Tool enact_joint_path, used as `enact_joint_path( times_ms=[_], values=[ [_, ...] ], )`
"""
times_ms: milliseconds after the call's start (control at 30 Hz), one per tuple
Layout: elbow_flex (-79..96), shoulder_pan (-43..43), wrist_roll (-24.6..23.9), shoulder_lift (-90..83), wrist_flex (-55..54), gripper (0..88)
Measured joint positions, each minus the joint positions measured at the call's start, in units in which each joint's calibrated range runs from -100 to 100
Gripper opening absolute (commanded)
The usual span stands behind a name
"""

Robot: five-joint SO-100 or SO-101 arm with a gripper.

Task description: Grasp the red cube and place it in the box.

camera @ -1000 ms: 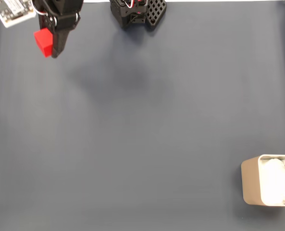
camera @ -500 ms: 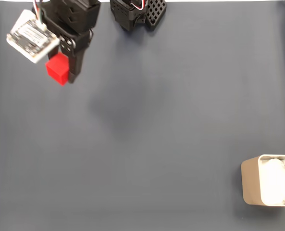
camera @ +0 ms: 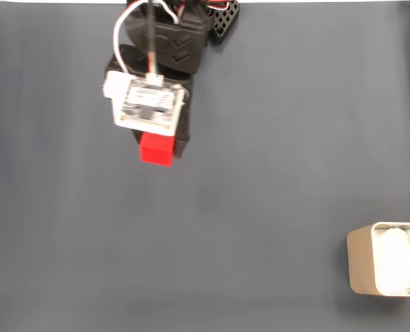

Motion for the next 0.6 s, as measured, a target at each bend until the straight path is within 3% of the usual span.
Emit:
enact_joint_path(
  times_ms=[233, 600],
  values=[
    [-6.3, -11.1, -0.5, 5.0, 0.0, 6.3],
    [-17.1, -20.0, -0.5, 13.7, 0.0, 6.2]
  ],
)
